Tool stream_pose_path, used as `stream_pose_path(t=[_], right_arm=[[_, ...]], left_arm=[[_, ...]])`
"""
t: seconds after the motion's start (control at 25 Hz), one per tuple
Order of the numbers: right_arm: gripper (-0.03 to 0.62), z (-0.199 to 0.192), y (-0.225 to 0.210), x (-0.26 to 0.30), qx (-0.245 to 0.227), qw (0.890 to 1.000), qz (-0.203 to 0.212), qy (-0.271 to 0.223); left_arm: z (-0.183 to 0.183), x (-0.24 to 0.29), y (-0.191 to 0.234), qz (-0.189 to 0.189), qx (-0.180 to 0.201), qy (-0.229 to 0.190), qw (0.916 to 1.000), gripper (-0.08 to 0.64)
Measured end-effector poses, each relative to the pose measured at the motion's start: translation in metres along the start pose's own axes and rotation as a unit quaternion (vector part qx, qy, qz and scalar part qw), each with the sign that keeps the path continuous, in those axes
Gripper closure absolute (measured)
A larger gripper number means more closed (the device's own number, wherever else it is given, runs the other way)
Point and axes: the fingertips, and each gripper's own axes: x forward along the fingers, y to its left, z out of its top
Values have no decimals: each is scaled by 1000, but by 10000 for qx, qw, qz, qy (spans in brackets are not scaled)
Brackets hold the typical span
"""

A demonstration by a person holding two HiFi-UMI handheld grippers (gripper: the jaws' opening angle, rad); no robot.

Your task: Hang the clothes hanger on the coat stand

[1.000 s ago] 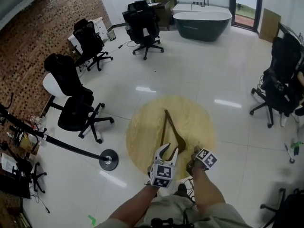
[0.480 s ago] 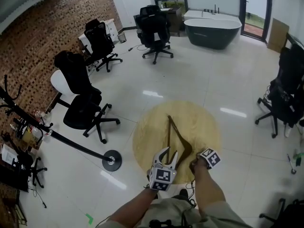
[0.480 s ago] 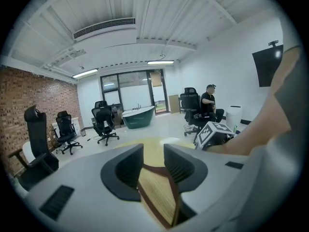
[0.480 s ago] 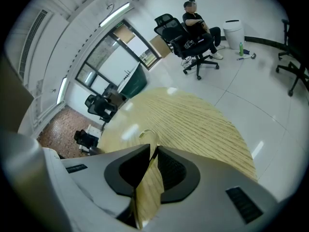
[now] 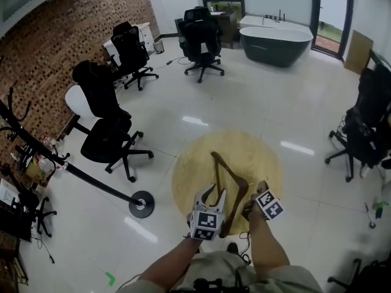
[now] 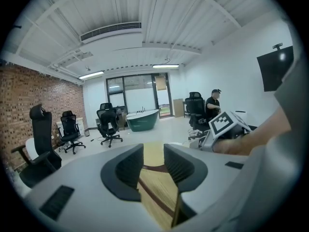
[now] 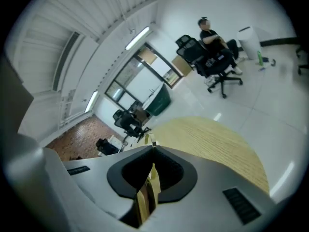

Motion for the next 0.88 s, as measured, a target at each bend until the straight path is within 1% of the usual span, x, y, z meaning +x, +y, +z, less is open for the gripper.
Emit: stream_pose_path(t=[0.08, 0.16, 0.2, 0.28, 0.4, 0.48, 0.56, 0.64, 0.72, 0.8, 0.88], right_arm=[[592, 9, 37, -16, -630, 9975, 315, -75], [592, 10, 71, -34, -1324, 9896, 550, -96], [592, 8, 86, -43, -1676, 9837, 641, -108], [592, 2, 115, -60, -2352, 9686, 798, -137], [592, -10, 151, -83, -3112, 9447, 1016, -178], [592, -14, 169, -95, -3418, 9321, 1173, -235], [592, -12, 182, -104, -3617, 9216, 1377, -293], [592, -13, 205, -127, -3793, 9107, 1602, -332], [592, -26, 252, -184, -3974, 8986, 1826, -357], [592, -43, 298, -245, -4085, 8900, 1984, -411], [592, -61, 320, -265, -4115, 8837, 2176, -492]], left_arm=[[11, -16, 10, 109, -110, -71, 9999, 440], [20, -35, 22, 220, -218, -186, 9993, 440], [23, -45, 28, 276, -265, -251, 9990, 440], [31, -64, 41, 391, -334, -374, 9980, 440], [38, -91, 63, 588, -404, -498, 9962, 442], [39, -104, 75, 722, -467, -570, 9947, 442], [40, -112, 80, 878, -553, -640, 9925, 442], [47, -136, 86, 1069, -643, -719, 9896, 442], [61, -202, 103, 1251, -738, -819, 9860, 442], [67, -270, 123, 1333, -771, -857, 9844, 442], [54, -298, 143, 1434, -770, -827, 9832, 442]])
